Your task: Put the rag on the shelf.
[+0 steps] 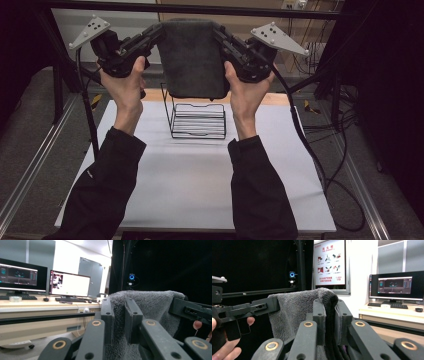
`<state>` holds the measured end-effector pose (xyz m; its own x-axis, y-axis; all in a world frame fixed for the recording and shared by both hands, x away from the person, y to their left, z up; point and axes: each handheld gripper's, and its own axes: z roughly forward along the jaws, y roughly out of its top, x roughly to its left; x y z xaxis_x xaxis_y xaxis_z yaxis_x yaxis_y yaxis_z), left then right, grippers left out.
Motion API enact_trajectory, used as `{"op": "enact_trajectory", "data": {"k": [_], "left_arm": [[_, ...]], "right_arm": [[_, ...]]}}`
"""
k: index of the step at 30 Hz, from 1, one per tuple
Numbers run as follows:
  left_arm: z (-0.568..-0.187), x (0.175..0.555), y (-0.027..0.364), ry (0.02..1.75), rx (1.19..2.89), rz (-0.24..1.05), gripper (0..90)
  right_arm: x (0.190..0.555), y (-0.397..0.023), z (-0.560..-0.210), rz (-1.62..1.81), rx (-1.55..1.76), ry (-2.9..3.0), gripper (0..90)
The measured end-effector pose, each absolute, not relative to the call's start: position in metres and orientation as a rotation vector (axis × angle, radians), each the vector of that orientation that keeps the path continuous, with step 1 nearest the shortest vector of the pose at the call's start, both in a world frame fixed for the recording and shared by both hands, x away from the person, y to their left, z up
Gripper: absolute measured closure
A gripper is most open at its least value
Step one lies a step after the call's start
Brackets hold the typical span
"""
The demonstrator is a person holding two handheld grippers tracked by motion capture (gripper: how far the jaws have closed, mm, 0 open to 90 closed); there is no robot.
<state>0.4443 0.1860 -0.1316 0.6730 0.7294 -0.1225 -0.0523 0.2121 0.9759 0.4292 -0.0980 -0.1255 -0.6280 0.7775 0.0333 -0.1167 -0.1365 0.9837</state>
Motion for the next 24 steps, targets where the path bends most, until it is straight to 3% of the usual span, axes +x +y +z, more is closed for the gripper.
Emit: {"op": "enact_trajectory", "data": {"k": [24], "left_arm": [[-0.110,0.478,0.190,0.678,1.247,0.638,79.4]], "right_arm": [[0.469,-0.090,-0.108,1.828,0.746,1.482,82.1]]}}
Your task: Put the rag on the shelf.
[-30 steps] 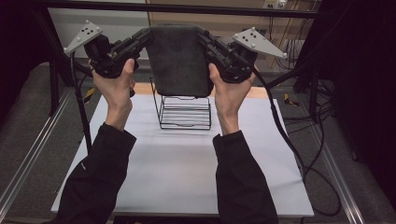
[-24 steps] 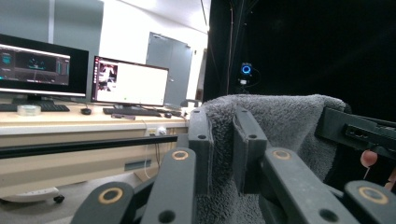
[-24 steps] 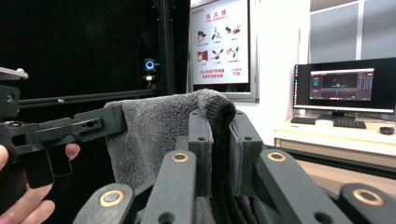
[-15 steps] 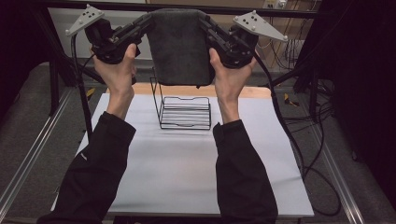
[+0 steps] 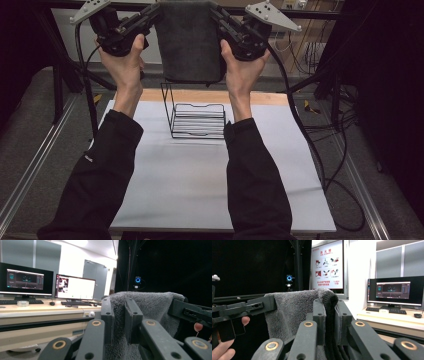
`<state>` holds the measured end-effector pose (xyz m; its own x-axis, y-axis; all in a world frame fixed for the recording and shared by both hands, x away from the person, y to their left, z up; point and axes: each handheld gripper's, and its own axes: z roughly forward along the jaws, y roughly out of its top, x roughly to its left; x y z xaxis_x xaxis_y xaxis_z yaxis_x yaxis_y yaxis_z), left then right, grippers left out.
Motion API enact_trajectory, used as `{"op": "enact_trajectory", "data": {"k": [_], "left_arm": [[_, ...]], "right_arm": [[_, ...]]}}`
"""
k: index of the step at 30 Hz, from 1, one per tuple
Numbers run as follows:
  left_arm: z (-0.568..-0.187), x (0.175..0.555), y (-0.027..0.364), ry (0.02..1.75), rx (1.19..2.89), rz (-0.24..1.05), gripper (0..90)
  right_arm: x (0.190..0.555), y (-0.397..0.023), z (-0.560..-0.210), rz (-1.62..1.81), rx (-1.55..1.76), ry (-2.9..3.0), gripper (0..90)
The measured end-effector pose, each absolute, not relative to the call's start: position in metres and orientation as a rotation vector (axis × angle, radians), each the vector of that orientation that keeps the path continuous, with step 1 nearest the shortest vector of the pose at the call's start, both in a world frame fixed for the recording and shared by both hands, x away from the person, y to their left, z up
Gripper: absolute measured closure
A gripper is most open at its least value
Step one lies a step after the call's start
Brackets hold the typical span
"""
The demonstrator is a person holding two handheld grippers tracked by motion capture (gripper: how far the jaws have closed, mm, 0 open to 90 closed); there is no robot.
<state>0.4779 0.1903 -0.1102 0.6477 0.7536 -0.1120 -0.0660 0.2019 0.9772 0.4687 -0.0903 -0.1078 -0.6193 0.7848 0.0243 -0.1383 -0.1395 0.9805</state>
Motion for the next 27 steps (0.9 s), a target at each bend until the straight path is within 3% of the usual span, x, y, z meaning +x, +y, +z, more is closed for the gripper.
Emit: {"op": "enact_trajectory", "data": {"k": [27], "left_arm": [[-0.130,0.516,0.191,0.718,1.295,0.621,79.4]], "right_arm": [[0.509,-0.087,-0.124,1.772,0.812,1.517,82.1]]}}
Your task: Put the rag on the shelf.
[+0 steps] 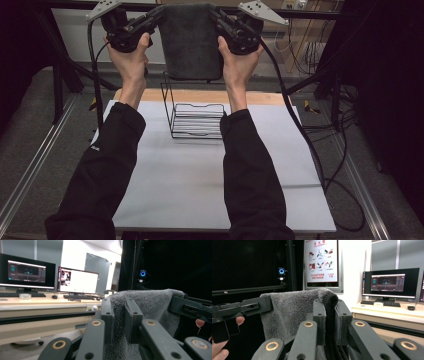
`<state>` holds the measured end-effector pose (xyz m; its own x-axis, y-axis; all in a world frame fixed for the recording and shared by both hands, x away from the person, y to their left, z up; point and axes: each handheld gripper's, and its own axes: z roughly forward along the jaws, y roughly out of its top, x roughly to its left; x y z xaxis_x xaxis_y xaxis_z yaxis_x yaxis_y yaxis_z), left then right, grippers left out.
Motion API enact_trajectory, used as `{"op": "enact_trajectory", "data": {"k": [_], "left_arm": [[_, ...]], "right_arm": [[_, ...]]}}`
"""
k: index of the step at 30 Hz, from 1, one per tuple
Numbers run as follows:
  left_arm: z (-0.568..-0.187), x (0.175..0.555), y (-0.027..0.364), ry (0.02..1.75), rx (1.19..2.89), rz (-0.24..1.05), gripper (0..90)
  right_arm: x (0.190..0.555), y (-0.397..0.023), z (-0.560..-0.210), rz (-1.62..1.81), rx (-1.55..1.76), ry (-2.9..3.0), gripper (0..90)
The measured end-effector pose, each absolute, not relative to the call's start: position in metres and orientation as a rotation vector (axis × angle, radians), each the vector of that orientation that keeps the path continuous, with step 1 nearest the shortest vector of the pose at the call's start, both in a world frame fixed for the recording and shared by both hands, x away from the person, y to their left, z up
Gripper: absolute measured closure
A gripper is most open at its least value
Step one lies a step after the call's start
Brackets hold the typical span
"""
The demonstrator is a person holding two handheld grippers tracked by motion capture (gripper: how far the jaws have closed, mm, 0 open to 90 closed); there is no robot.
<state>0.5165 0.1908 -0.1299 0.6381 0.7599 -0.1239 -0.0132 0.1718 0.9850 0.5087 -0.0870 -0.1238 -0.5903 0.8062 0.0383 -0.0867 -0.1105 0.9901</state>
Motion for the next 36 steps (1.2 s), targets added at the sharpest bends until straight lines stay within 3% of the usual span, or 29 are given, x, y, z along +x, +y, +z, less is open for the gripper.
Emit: {"op": "enact_trajectory", "data": {"k": [36], "left_arm": [[-0.190,0.508,0.188,0.712,1.441,0.570,79.4]], "right_arm": [[0.502,-0.101,-0.187,1.728,0.916,1.639,82.1]]}}
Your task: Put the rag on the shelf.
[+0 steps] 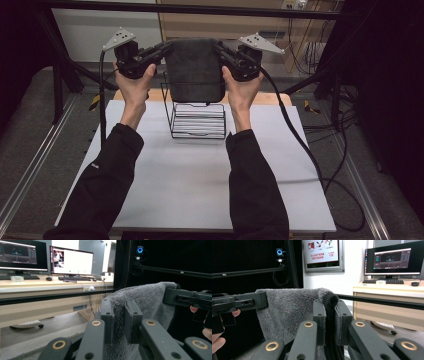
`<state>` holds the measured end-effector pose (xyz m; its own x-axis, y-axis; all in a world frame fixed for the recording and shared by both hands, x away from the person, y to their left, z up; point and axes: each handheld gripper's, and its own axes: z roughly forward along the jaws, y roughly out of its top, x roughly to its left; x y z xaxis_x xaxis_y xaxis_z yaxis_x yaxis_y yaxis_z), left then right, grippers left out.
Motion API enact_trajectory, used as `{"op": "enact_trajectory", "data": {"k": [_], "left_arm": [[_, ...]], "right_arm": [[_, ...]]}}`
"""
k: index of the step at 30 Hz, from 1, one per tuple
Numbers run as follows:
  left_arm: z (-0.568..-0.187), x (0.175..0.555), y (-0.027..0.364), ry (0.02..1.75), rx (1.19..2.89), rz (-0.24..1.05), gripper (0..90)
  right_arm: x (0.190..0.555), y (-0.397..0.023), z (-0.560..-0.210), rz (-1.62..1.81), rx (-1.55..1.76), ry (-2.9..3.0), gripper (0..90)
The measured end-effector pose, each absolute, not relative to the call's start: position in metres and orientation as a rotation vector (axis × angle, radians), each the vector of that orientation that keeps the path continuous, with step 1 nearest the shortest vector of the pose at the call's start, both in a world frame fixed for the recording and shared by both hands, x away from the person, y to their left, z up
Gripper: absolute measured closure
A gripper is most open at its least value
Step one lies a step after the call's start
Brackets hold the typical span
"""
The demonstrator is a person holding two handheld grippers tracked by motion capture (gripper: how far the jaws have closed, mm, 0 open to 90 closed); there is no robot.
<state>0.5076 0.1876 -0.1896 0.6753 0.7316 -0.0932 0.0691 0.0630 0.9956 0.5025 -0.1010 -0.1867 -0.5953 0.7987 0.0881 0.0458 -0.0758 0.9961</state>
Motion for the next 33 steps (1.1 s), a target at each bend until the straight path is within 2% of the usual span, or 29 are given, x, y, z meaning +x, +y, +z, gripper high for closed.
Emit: {"op": "enact_trajectory", "data": {"k": [14,33], "left_arm": [[-0.202,0.502,0.183,0.699,1.501,0.556,79.3],[-0.212,0.490,0.192,0.676,1.561,0.509,78.9]], "right_arm": [[0.498,-0.111,-0.205,1.731,0.941,1.665,82.1],[0.486,-0.113,-0.213,1.736,0.908,1.746,81.9]]}}
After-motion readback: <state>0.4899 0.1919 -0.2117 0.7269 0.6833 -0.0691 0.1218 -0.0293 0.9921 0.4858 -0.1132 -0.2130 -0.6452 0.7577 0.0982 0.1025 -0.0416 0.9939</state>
